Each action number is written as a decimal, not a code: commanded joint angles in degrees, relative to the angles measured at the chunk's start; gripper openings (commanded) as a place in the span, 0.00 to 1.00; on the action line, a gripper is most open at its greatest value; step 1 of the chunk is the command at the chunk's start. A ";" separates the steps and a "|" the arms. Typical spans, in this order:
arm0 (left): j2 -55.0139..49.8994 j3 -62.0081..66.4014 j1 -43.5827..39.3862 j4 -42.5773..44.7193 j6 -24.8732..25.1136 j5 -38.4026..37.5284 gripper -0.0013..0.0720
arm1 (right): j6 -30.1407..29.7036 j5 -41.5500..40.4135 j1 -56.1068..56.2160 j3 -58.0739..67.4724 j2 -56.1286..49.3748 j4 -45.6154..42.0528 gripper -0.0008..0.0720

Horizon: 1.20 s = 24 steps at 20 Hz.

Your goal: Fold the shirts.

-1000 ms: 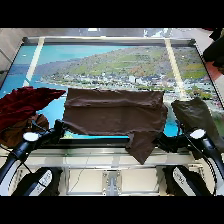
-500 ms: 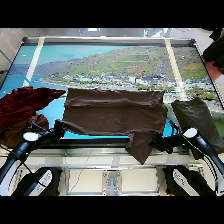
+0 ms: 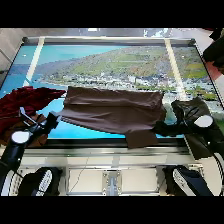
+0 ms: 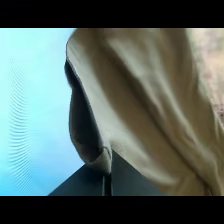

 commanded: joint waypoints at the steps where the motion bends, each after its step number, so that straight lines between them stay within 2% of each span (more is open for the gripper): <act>1: 4.35 8.31 -1.31 7.61 4.50 -4.83 0.03 | -0.28 -1.73 0.55 10.62 1.33 -0.96 0.03; 4: -2.91 17.68 -6.10 22.47 4.37 -5.29 0.02 | -2.34 -6.08 2.93 16.72 -6.56 -0.94 0.03; 7: -19.82 28.37 -9.66 36.11 1.33 -5.44 0.03 | -4.31 -12.68 4.42 23.37 -18.47 -1.29 0.03; 9: -32.92 36.98 -9.88 42.29 -2.71 -7.56 0.03 | -4.22 -17.05 4.31 28.92 -26.69 -3.56 0.03; 10: -38.82 41.48 -9.64 43.95 -4.20 -9.73 0.03 | -2.34 -18.80 4.31 31.80 -30.75 -5.68 0.02; 12: -49.27 50.47 -10.01 44.09 -3.85 -13.16 0.03 | -1.22 -19.91 4.33 36.63 -38.12 -5.81 0.02; 15: -59.21 60.54 -12.72 45.00 -3.30 -12.39 0.03 | -1.22 -20.94 4.42 41.24 -46.80 -5.90 0.02; 19: -66.60 67.65 -15.08 50.01 -3.37 -11.17 0.03 | -1.25 -25.81 4.42 43.50 -53.24 -5.77 0.02; 24: -69.55 68.19 -15.17 50.14 -4.13 -11.15 0.03 | -1.29 -26.29 4.42 43.63 -55.39 -5.64 0.05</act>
